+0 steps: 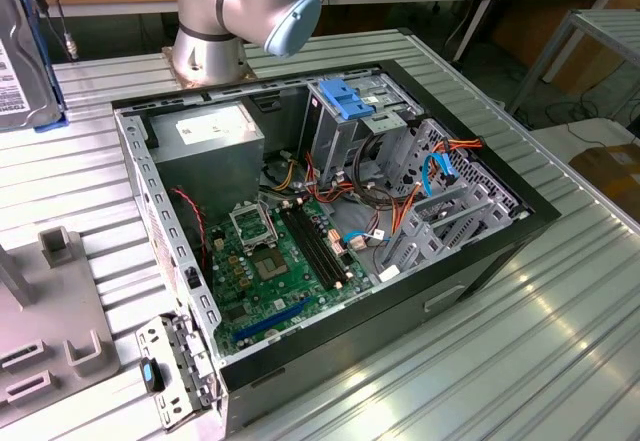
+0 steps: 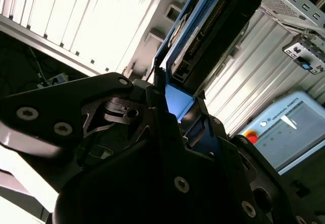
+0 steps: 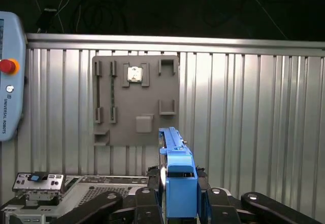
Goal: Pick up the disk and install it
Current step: 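Pick up the disk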
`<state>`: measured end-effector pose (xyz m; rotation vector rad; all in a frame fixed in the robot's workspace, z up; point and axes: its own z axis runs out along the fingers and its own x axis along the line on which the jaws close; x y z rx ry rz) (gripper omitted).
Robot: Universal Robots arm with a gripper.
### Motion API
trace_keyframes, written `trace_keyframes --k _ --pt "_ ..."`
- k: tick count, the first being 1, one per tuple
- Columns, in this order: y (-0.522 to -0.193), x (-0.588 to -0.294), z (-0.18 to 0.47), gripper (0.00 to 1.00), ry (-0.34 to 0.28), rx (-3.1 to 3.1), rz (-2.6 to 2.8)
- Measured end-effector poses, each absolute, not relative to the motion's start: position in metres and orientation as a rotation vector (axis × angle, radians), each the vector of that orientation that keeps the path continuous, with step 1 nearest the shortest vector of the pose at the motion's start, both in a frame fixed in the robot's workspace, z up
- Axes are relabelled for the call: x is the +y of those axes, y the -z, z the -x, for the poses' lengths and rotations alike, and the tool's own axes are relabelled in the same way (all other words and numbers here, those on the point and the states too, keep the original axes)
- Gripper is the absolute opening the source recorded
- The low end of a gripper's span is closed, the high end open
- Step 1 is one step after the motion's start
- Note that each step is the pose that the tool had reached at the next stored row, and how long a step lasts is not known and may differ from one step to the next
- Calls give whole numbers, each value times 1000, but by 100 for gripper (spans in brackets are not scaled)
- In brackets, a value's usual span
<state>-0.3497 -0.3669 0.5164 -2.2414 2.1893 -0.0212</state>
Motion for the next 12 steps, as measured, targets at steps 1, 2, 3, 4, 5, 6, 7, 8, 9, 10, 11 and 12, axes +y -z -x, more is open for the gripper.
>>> trace_keyframes --k 1,2,3,4,5,6,7,8,9,10,11,12 --pt "-516 -367 343 36 21 2189 2241" --pt "-516 -367 337 36 21 2189 2242" --pt "-516 -367 332 36 21 2189 2241" --pt "-516 -367 326 36 21 2189 2241" --pt "-516 -367 321 36 21 2189 2241" --pt "-517 -367 315 36 21 2189 2242" --pt "-516 -367 311 36 21 2189 2241" --pt "-516 -367 308 36 21 2189 2241" --pt "-516 -367 300 36 21 2189 2241" --pt "-516 -367 294 36 21 2189 2241" --pt "-516 -367 290 36 21 2189 2241" --pt "-516 -367 286 36 21 2189 2241"
